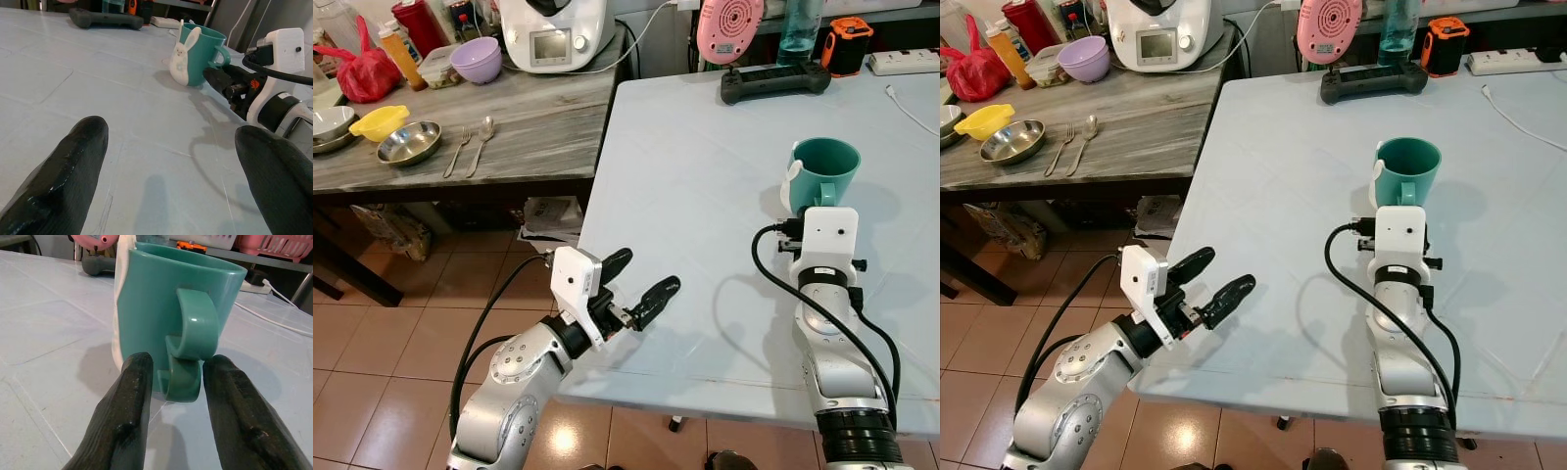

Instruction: Setting the table

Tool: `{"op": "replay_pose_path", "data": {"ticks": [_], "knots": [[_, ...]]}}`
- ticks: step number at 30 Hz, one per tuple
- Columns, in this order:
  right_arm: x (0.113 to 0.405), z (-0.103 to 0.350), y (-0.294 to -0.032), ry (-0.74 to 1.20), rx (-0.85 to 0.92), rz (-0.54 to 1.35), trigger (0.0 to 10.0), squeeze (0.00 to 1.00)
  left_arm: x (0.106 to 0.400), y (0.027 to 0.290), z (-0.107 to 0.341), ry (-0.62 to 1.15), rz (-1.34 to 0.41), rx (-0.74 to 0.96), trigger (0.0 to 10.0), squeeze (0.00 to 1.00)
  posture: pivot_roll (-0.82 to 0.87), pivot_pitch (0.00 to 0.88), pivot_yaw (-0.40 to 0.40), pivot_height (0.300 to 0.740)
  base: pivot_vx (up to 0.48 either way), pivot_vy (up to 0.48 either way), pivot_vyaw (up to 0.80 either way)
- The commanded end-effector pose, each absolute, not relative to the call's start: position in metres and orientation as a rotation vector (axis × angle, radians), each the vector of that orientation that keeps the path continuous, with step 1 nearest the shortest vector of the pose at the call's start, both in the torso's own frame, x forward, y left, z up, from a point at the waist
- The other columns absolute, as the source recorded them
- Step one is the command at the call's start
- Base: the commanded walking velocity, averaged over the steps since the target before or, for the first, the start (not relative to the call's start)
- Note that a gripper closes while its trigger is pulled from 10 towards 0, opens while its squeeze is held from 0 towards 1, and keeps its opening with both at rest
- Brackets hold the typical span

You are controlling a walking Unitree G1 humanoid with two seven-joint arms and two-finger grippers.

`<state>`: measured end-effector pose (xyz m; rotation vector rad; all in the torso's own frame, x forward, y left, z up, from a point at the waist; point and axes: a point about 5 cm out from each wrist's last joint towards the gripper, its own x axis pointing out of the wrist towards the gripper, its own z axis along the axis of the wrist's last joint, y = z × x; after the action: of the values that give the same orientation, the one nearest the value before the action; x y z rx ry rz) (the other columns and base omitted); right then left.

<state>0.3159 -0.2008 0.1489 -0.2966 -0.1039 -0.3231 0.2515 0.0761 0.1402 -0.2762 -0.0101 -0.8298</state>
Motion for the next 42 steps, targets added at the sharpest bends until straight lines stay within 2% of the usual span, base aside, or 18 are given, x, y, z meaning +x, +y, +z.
{"op": "replay_pose_path", "data": {"ticks": [1,2,27,28,29,30,42], "knots": [[0.316,0.151,-0.194,-0.119,-0.299,-0.307,10.0,0.37,0.252,0.080,0.141,-0.010,-0.825,-0.253,10.0,0.00,-0.14,0.117,0.190,0.740,0.000,0.000,0.00],[0.316,0.153,-0.193,-0.126,-0.297,-0.302,10.0,0.00,0.252,0.080,0.141,-0.010,-0.825,-0.252,10.0,0.00,-0.14,0.117,0.190,0.740,0.000,0.000,0.00],[0.324,0.169,-0.189,-0.181,-0.279,-0.292,10.0,0.00,0.255,0.081,0.142,-0.012,-0.815,-0.245,10.0,0.00,-0.13,0.114,0.189,0.740,0.000,0.000,0.00],[0.324,0.169,-0.189,-0.184,-0.279,-0.292,8.9,0.00,0.255,0.081,0.142,-0.012,-0.815,-0.245,10.0,0.00,-0.13,0.114,0.189,0.740,0.000,0.000,0.00],[0.325,0.170,-0.190,-0.188,-0.281,-0.296,3.1,0.00,0.255,0.081,0.142,-0.012,-0.815,-0.245,10.0,0.00,-0.13,0.114,0.189,0.740,0.000,0.000,0.00],[0.325,0.171,-0.190,-0.193,-0.281,-0.299,0.0,0.00,0.255,0.081,0.142,-0.011,-0.815,-0.246,10.0,0.00,-0.13,0.115,0.189,0.740,0.000,0.000,0.00],[0.324,0.169,-0.193,-0.177,-0.284,-0.314,0.0,0.00,0.254,0.081,0.141,-0.004,-0.819,-0.248,10.0,0.00,-0.14,0.119,0.191,0.740,0.000,0.000,0.00]]}}
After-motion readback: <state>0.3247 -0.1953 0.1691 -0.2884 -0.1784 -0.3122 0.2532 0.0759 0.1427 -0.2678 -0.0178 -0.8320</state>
